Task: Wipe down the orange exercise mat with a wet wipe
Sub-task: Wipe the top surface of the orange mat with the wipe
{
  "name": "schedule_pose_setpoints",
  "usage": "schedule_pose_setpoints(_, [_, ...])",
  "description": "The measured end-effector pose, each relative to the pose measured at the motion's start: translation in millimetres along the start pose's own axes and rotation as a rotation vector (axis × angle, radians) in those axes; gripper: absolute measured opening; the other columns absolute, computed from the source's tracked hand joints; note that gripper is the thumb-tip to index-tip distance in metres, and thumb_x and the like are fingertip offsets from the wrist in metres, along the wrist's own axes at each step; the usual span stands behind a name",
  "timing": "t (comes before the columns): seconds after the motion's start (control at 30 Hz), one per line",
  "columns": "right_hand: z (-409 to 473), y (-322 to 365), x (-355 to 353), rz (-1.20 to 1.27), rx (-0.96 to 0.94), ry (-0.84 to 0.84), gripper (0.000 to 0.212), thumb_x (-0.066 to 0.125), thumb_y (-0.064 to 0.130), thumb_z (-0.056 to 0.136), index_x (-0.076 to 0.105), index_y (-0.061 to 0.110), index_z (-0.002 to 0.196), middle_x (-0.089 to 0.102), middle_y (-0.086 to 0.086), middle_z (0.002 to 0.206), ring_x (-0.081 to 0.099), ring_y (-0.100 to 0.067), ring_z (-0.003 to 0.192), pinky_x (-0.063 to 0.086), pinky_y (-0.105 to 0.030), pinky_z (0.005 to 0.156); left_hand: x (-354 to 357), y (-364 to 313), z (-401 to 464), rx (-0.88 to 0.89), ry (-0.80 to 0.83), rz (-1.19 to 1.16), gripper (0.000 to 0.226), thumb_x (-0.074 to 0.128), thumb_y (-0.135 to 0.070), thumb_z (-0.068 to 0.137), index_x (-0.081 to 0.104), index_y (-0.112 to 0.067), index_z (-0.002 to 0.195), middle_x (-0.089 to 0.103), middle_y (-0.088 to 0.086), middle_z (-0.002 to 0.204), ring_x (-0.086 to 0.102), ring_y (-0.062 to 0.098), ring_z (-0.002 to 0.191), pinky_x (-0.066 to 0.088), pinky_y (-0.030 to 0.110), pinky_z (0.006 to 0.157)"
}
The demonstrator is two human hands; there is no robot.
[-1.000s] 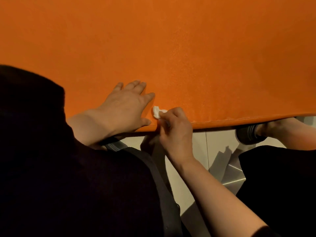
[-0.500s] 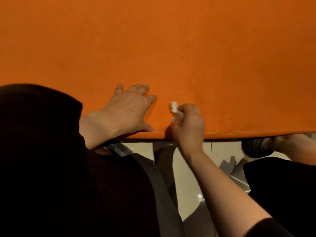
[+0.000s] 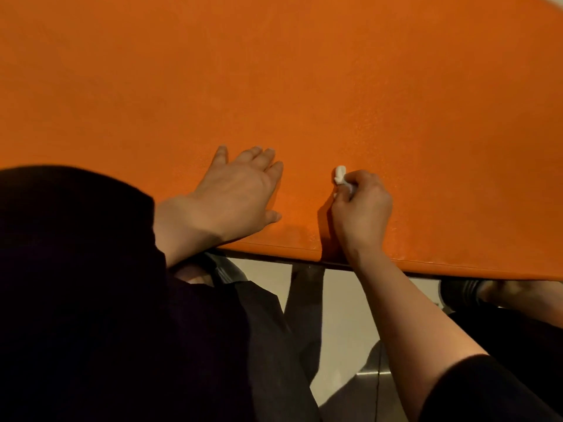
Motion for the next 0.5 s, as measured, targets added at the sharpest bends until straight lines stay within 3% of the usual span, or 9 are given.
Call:
schedule_pose_setpoints(0.07, [-5, 22, 6, -0.002, -0.045, -0.009, 0.014, 0.054, 0.006, 0.090, 0.066, 0.000, 0.095, 0.061, -0.017, 0.095, 0.057, -0.033, 0.081, 0.020, -0.021, 0.060, 1, -1, 2, -0.009, 0.005, -0.006, 0.084, 0.047, -0.057, 0.093, 0.007, -0.015, 0.154, 0.001, 0.006, 0.162, 0.003, 0.024, 0.149, 0.014, 0.059, 0.116])
schedule_pose_setpoints(0.23, [-30, 76, 36, 0.043, -0.452, 0.257, 0.013, 0.056, 0.008, 0.081, 0.067, 0.002, 0.083, 0.059, -0.013, 0.079, 0.056, -0.029, 0.067, 0.032, -0.026, 0.056, -1, 1, 5, -0.014, -0.020, -0.040, 0.082, 0.047, -0.054, 0.093, 0.009, -0.014, 0.154, -0.001, 0.005, 0.162, 0.006, 0.023, 0.148, 0.013, 0.057, 0.117])
schedule_pose_setpoints(0.3, [-6, 56, 30, -0.003, -0.388, 0.238, 0.013, 0.058, 0.009, 0.087, 0.069, 0.004, 0.090, 0.060, -0.013, 0.087, 0.057, -0.031, 0.073, 0.032, -0.029, 0.060, -1, 2, 5, -0.013, -0.017, -0.041, 0.082, 0.048, -0.055, 0.093, 0.010, -0.015, 0.154, -0.001, 0.004, 0.162, 0.005, 0.021, 0.149, 0.011, 0.056, 0.117])
schedule_pose_setpoints(0.4, [29, 18, 12, 0.010, -0.139, 0.091, 0.016, 0.058, 0.010, 0.091, 0.070, 0.004, 0.098, 0.058, -0.013, 0.100, 0.058, -0.030, 0.082, 0.026, -0.021, 0.063, 1, 5, 4, -0.014, -0.021, -0.050, 0.081, 0.047, -0.055, 0.093, 0.009, -0.016, 0.154, -0.002, 0.005, 0.162, 0.003, 0.020, 0.149, 0.009, 0.057, 0.117])
schedule_pose_setpoints(0.5, [21, 38, 24, 0.042, -0.162, 0.123, 0.012, 0.060, 0.008, 0.089, 0.070, 0.000, 0.091, 0.058, -0.014, 0.098, 0.056, -0.026, 0.077, 0.025, -0.018, 0.062, 1, 4, 5, -0.024, -0.022, -0.068, 0.081, 0.048, -0.054, 0.093, 0.010, -0.016, 0.154, 0.000, 0.006, 0.162, 0.004, 0.020, 0.149, 0.010, 0.058, 0.117])
Point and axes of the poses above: each hand's wrist, its own z-axis towards the middle knuckle, its own x-axis out of the palm, y = z × x, the point moved 9 cm from there along z, towards the middle knuckle
